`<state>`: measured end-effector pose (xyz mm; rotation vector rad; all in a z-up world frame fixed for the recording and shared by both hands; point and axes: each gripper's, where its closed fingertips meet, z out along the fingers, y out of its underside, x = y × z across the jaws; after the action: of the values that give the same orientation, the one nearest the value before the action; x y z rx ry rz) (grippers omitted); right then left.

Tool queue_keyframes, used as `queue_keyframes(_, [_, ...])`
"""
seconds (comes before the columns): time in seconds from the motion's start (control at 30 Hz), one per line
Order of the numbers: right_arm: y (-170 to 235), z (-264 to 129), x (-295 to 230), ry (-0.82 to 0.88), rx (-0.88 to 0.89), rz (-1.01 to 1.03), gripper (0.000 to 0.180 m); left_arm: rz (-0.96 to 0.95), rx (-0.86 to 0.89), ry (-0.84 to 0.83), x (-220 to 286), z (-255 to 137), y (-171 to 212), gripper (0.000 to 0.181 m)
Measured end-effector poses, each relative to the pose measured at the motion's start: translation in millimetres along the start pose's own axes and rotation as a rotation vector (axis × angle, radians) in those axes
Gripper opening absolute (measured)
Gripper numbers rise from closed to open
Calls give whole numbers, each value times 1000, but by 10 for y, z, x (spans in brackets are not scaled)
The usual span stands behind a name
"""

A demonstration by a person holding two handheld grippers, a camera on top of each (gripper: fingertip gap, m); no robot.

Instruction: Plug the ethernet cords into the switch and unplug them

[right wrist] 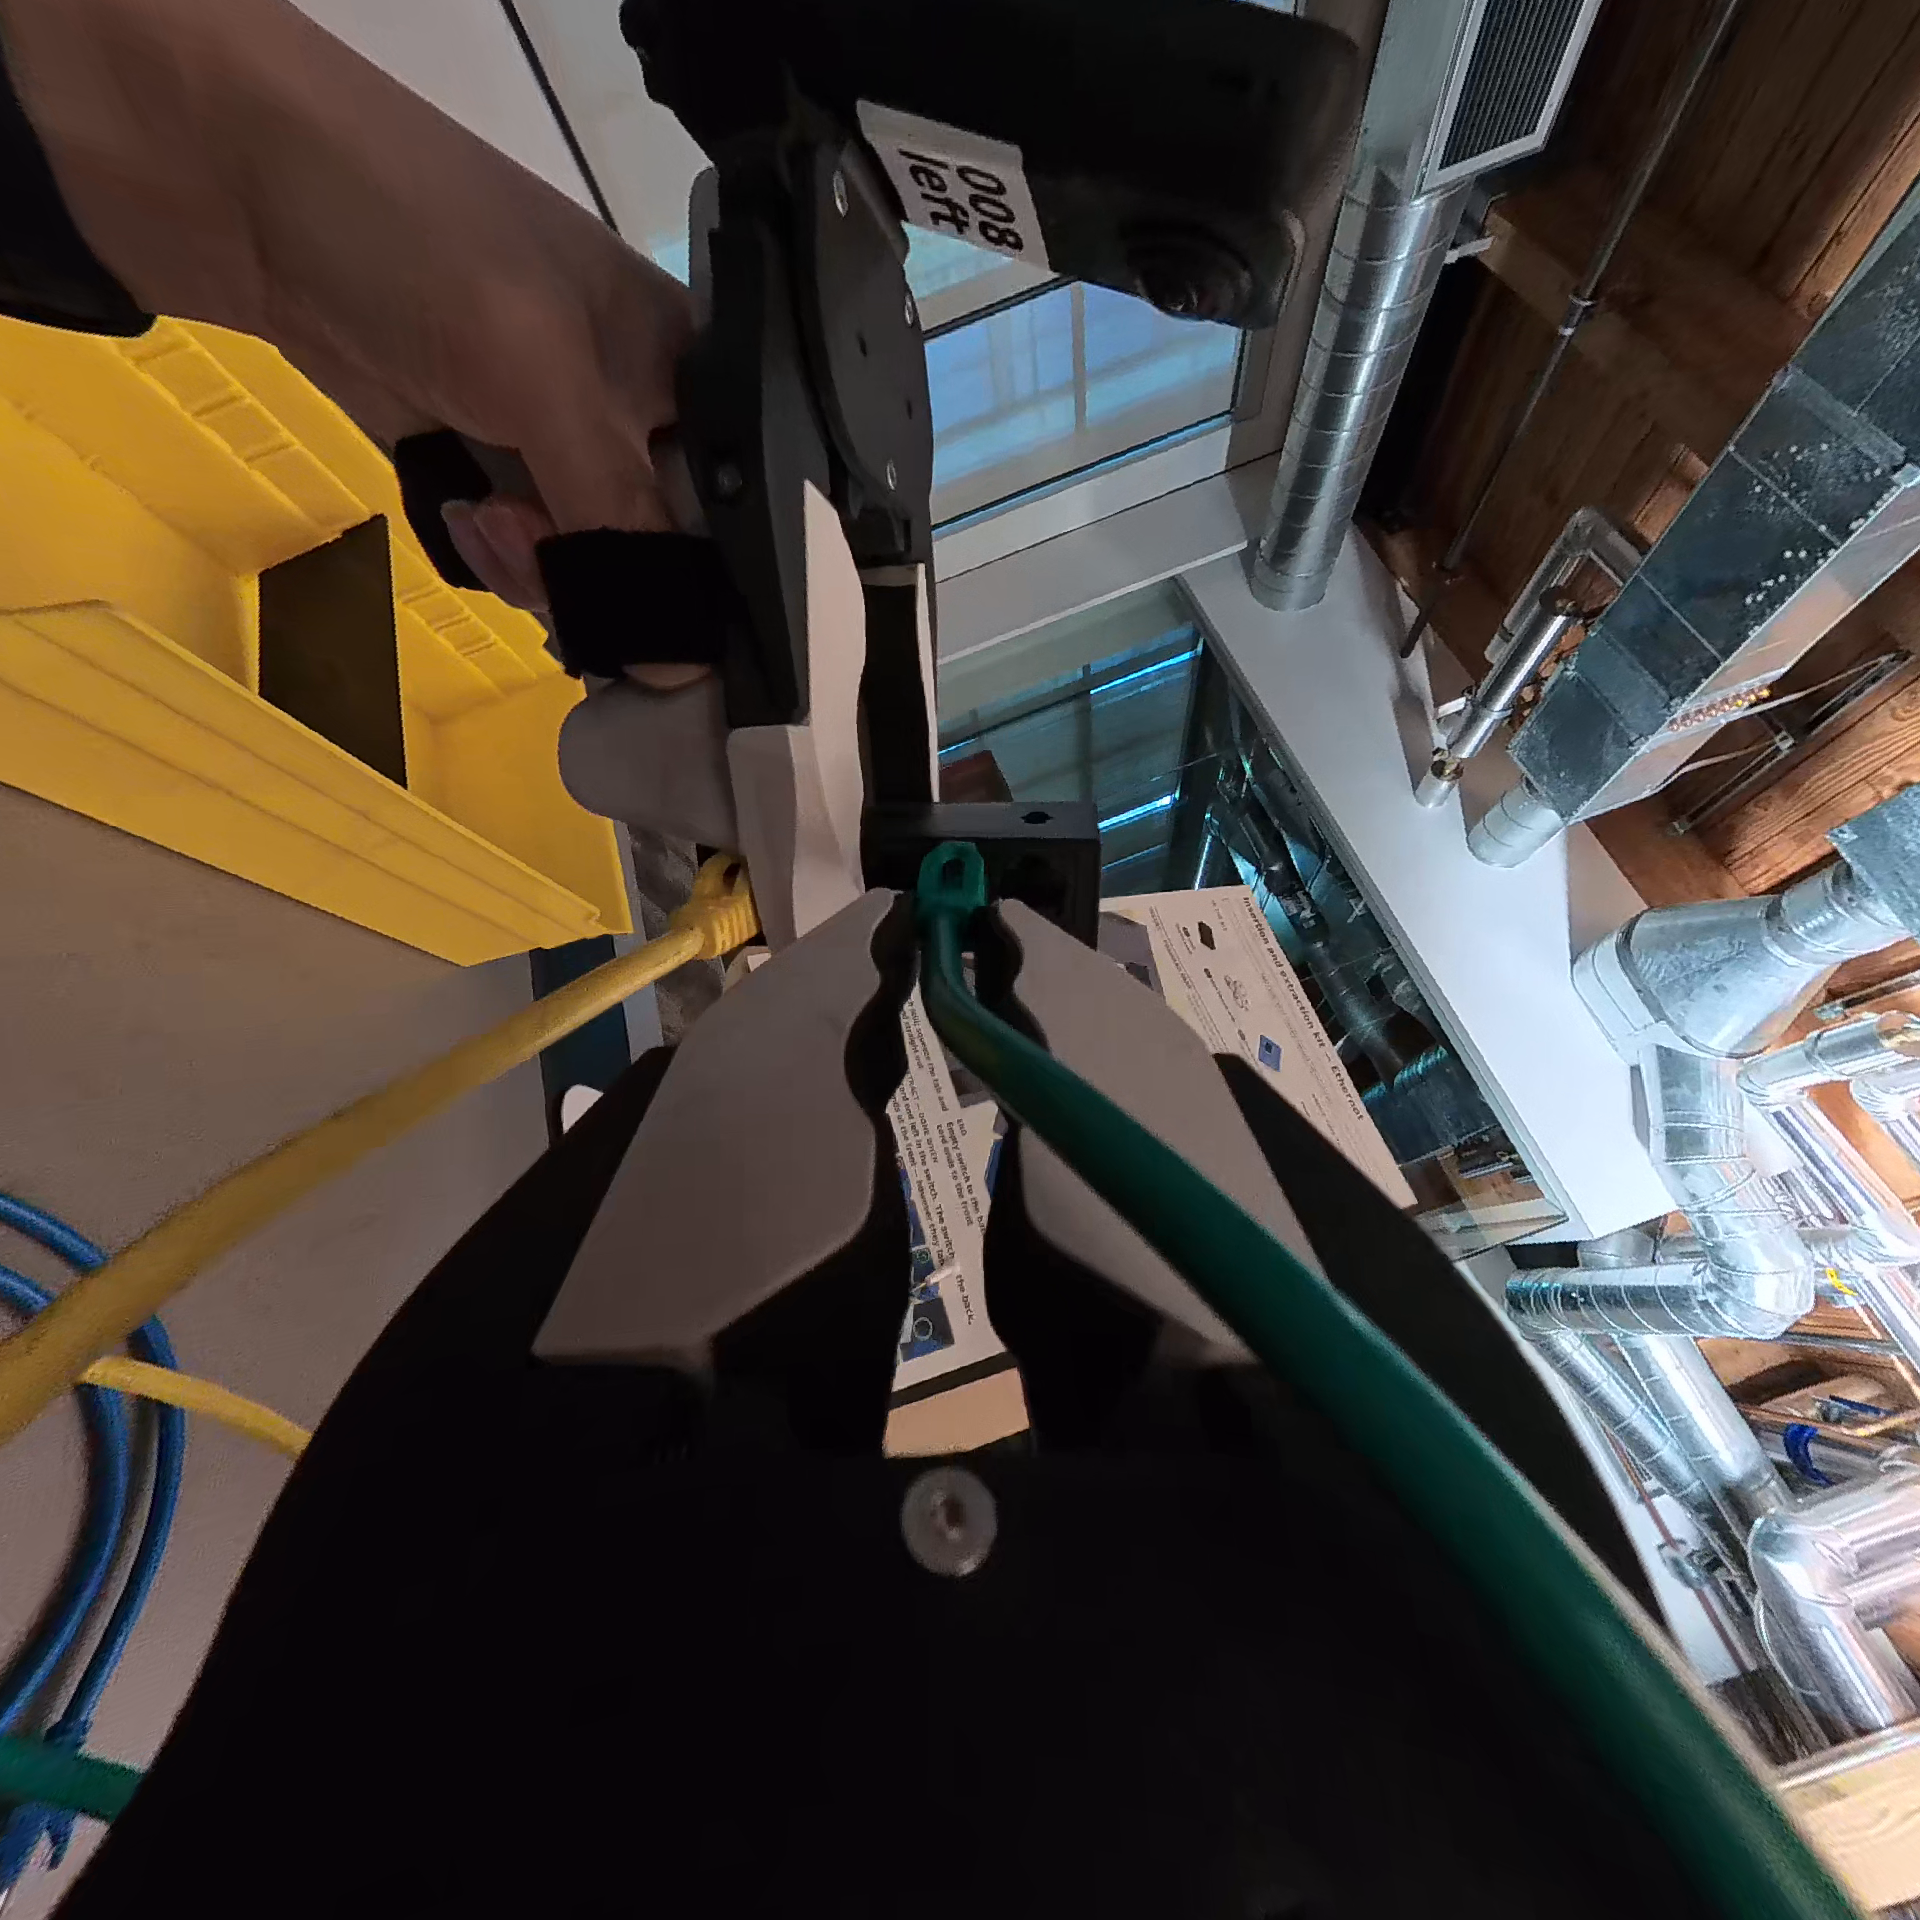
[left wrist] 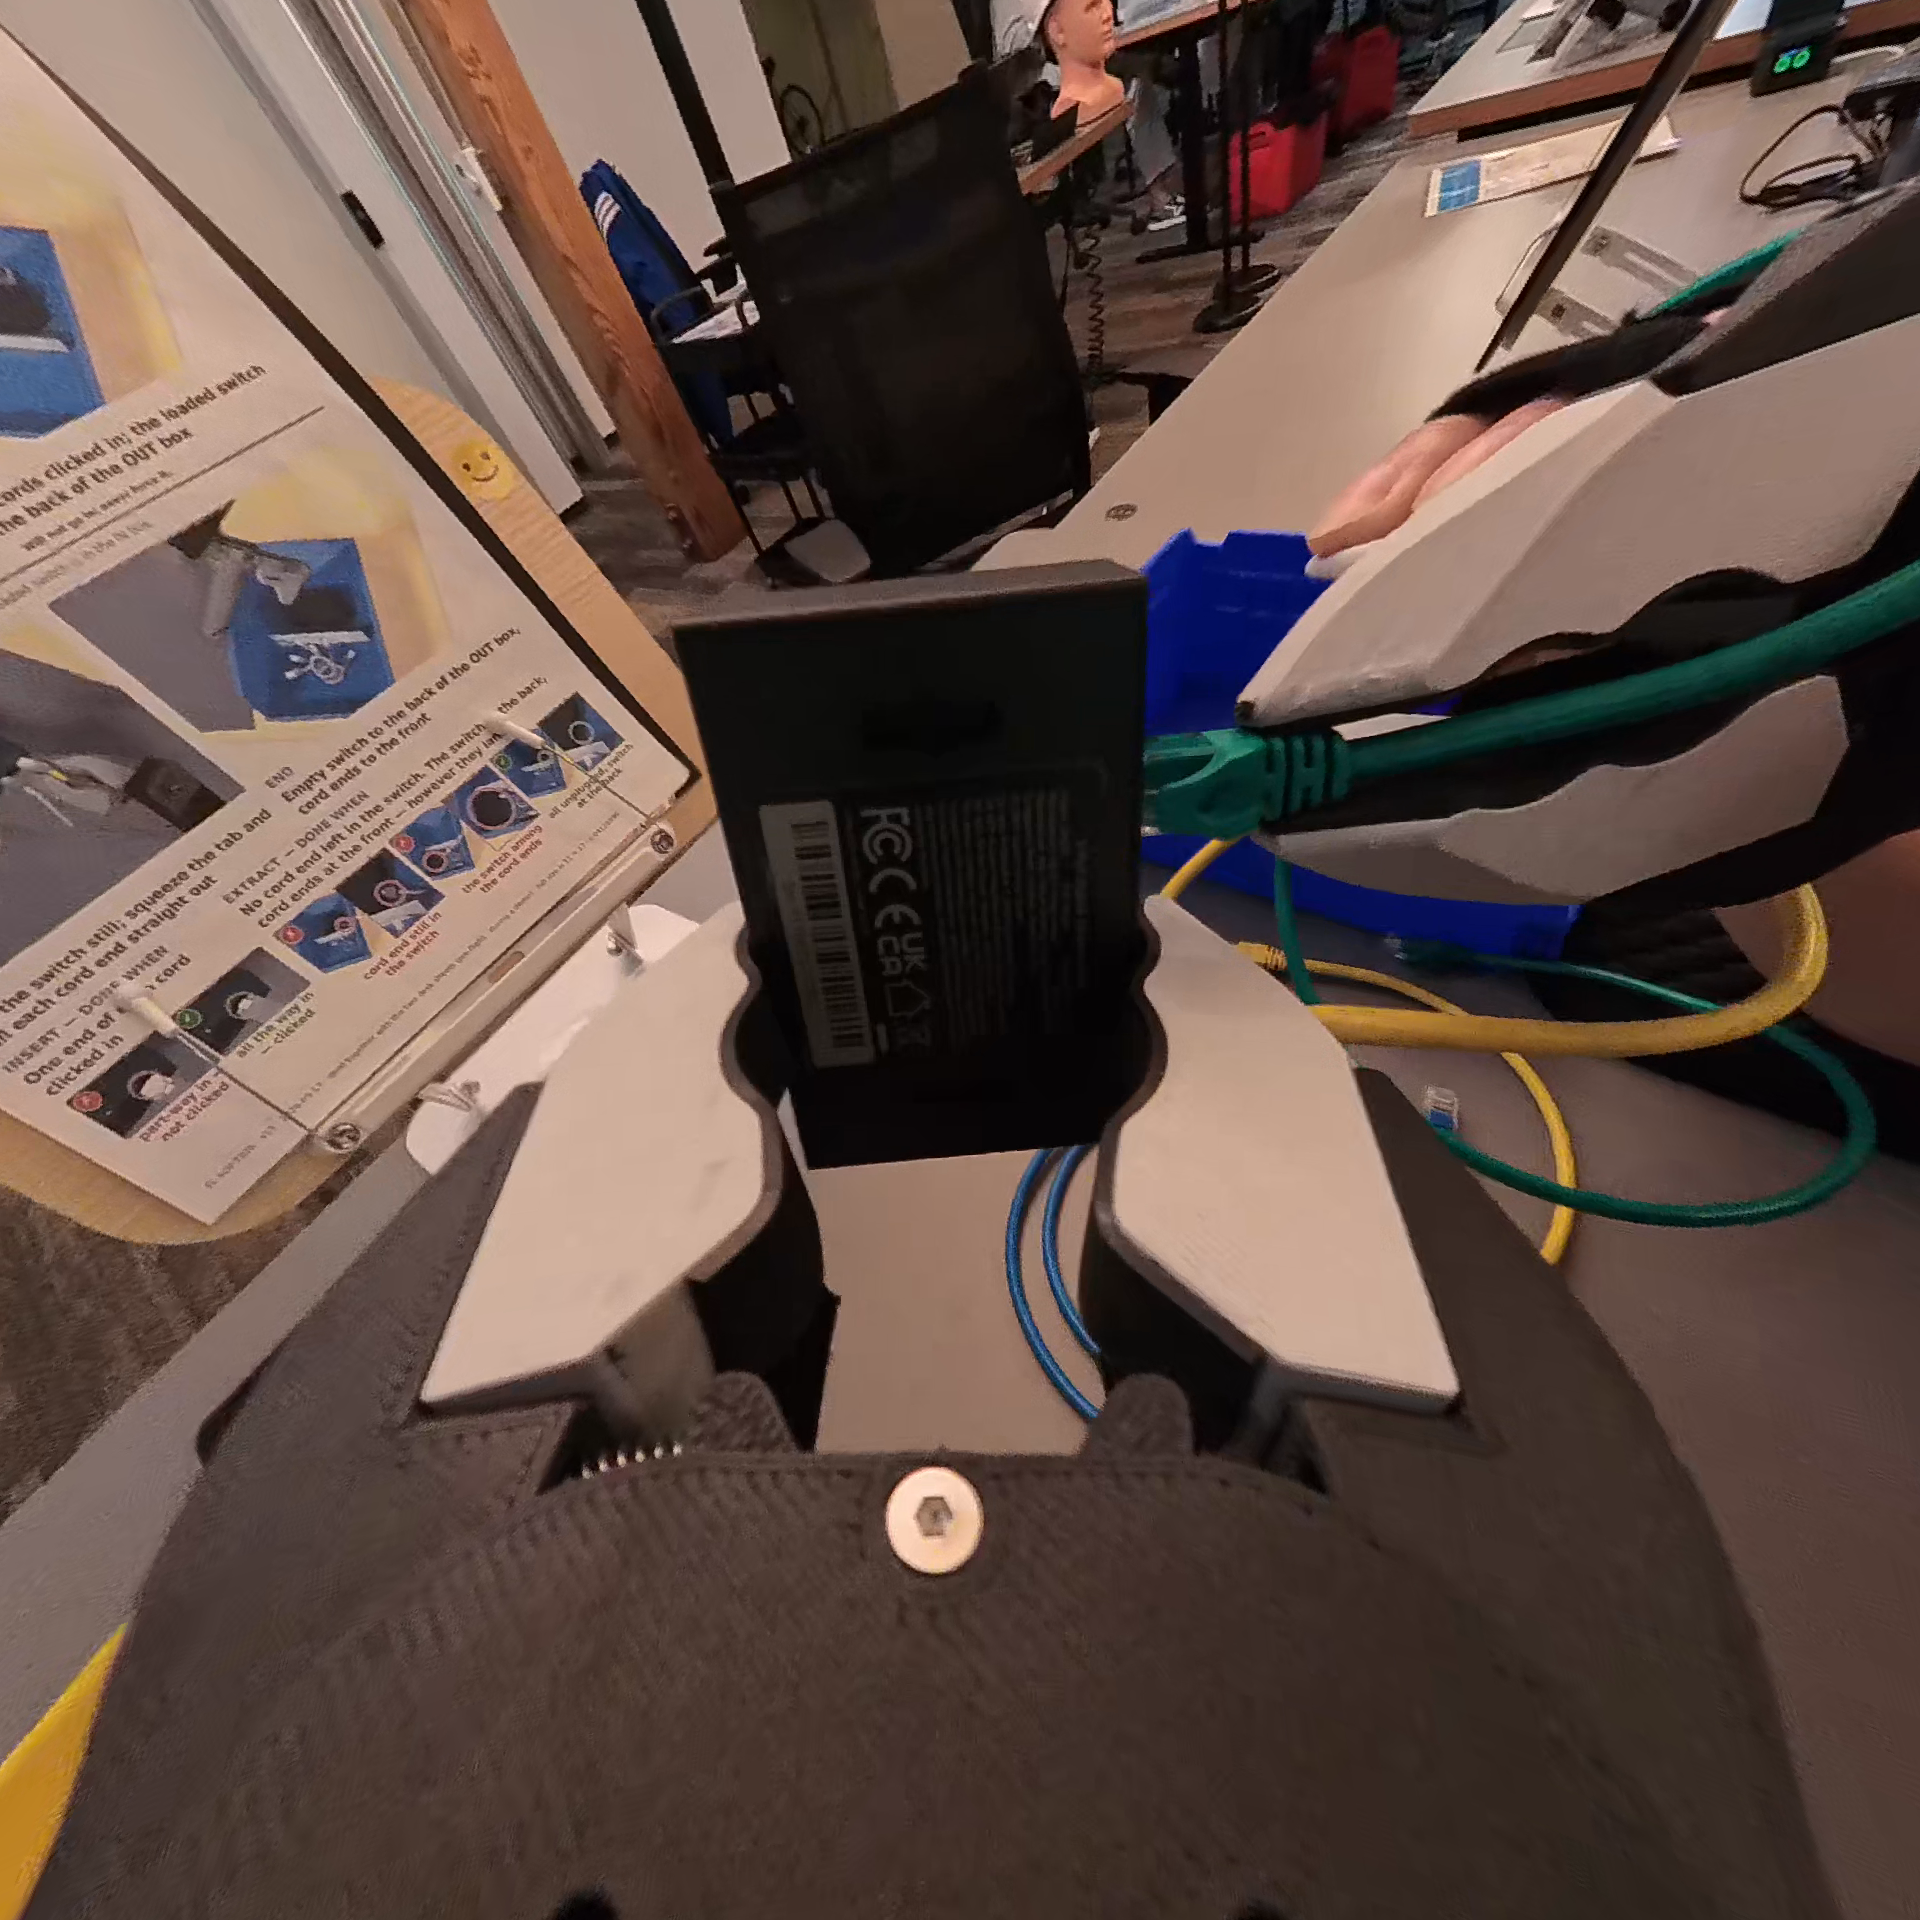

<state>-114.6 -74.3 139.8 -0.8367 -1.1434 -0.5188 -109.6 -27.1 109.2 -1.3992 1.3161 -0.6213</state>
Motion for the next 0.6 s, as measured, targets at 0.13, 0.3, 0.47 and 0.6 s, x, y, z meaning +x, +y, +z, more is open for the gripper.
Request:
queue_keyframes(0.13, [39, 15, -15, 2, -6, -5, 13, 0, -16, -26, -41, 25, 17, 61])
queue_keyframes(0.3, [290, 113, -95, -55, -105, 21, 13, -104, -93, 18, -177, 170, 161, 61])
queue_keyframes(0.47, [736, 40, -2, -67, -305, 69, 5, -169, -84, -80, -492, 35, 220, 61])
queue_keyframes(0.6, [1076, -79, -266, -281, -507, 293, 2, -245, -10, -265, -861, -319, 179, 61])
